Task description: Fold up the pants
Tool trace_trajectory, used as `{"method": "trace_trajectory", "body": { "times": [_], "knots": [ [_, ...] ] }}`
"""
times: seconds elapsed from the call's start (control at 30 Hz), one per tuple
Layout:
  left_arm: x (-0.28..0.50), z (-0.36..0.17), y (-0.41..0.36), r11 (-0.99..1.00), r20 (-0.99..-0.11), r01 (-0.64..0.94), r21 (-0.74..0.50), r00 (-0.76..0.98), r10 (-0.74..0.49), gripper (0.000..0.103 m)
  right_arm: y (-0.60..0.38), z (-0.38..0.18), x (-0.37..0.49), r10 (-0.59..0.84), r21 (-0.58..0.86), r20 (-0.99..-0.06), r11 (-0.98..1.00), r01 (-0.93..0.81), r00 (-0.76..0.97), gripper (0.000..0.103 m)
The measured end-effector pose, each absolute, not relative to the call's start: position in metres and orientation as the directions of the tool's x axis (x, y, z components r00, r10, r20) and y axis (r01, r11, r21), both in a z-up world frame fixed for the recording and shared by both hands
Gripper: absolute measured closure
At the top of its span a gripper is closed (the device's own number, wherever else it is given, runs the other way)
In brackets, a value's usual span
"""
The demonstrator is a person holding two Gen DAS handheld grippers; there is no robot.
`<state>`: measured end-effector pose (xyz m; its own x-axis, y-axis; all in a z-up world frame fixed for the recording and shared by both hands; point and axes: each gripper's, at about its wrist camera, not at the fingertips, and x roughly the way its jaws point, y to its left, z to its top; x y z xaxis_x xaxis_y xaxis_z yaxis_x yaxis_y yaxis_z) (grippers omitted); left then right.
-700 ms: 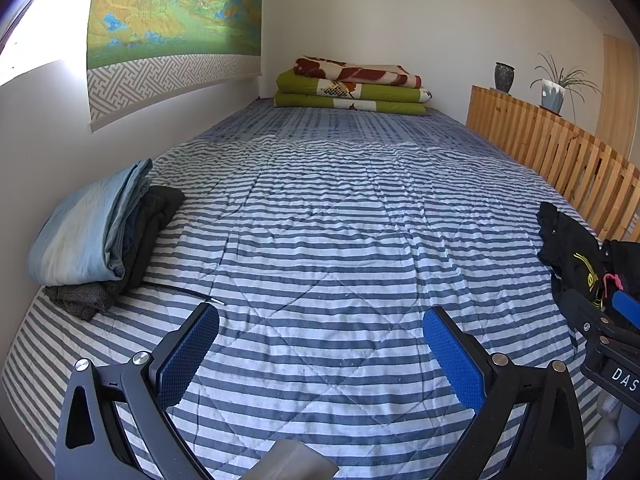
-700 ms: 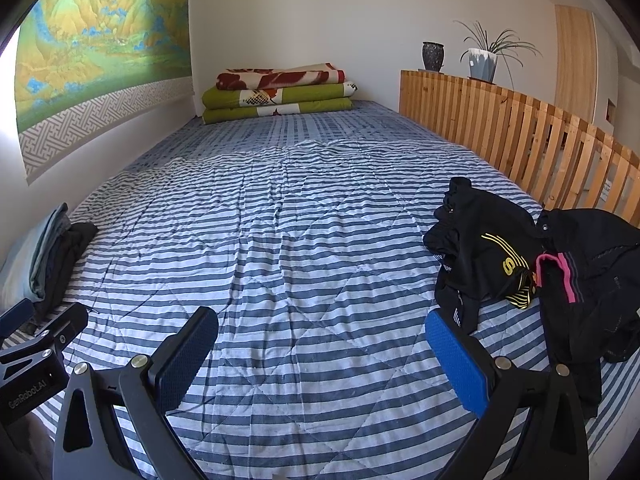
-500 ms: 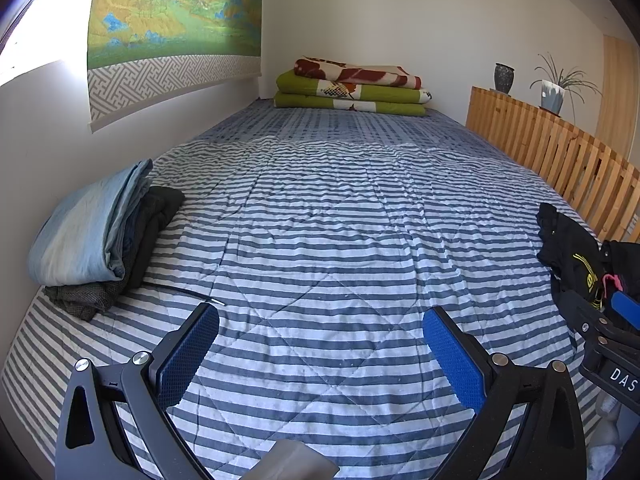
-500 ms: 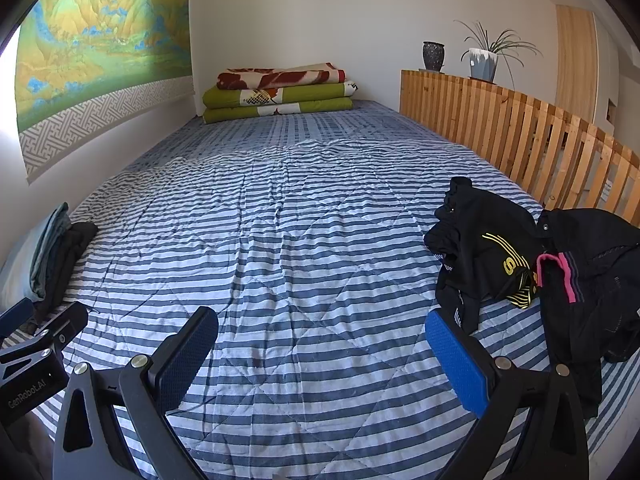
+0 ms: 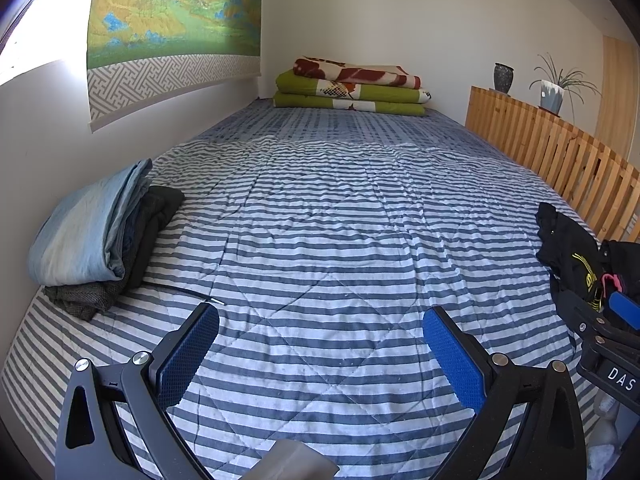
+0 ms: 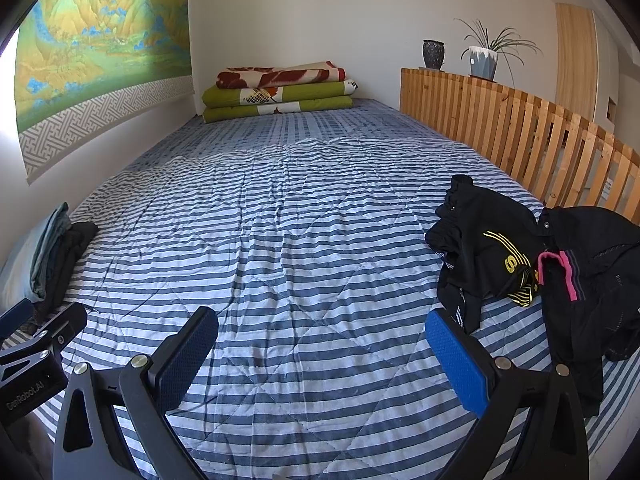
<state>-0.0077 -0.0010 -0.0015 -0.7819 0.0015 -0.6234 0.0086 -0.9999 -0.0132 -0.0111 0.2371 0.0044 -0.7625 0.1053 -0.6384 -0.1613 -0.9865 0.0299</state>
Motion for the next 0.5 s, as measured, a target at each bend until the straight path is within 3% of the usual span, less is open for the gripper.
{"method": "trace_trajectory", "body": {
  "times": [0.5],
  "knots": [
    [-0.0069, -0.0021, 0.0004, -1.000, -0.624, -0.008, -0.010, -0.782, 0.012, 0.000, 0.2361, 0.0029, -0.0117, 0.106, 0.032, -0.641, -0.986, -0.165, -0.760, 0.001]
  ]
}}
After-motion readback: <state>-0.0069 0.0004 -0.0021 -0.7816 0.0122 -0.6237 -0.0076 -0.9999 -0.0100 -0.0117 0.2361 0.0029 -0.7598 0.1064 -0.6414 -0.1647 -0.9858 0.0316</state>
